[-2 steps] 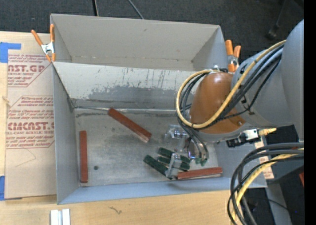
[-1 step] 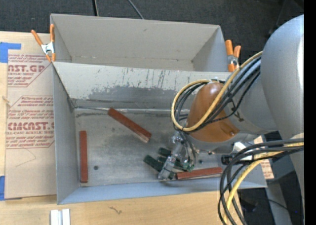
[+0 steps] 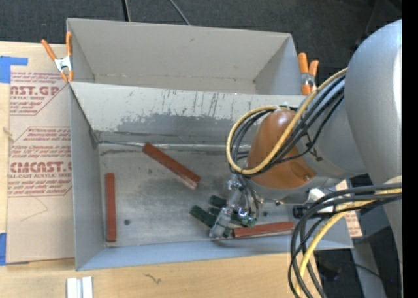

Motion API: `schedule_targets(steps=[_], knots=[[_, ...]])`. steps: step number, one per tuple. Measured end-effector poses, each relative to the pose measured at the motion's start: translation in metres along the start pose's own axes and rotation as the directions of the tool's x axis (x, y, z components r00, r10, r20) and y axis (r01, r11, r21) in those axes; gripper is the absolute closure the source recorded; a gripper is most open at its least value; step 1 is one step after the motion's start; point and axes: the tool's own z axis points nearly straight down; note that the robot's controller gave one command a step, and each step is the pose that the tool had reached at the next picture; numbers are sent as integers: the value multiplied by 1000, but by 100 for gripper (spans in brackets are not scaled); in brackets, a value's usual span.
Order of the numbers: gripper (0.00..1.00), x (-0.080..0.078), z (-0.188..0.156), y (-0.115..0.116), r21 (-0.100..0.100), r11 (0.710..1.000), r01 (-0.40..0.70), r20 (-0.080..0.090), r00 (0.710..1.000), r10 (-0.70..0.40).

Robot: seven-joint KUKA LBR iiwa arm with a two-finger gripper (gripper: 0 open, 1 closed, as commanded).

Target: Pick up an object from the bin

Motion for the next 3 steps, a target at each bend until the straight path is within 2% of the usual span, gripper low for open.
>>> schedule_targets(steps=[1, 2, 3], knots=[[100, 0, -1, 0, -1, 1000, 0, 1, 1000, 0], [100, -1, -63, 1, -3, 1000, 1, 5, 1000, -1], [100, -2, -109, 2, -3, 1000, 3, 5, 1000, -3]])
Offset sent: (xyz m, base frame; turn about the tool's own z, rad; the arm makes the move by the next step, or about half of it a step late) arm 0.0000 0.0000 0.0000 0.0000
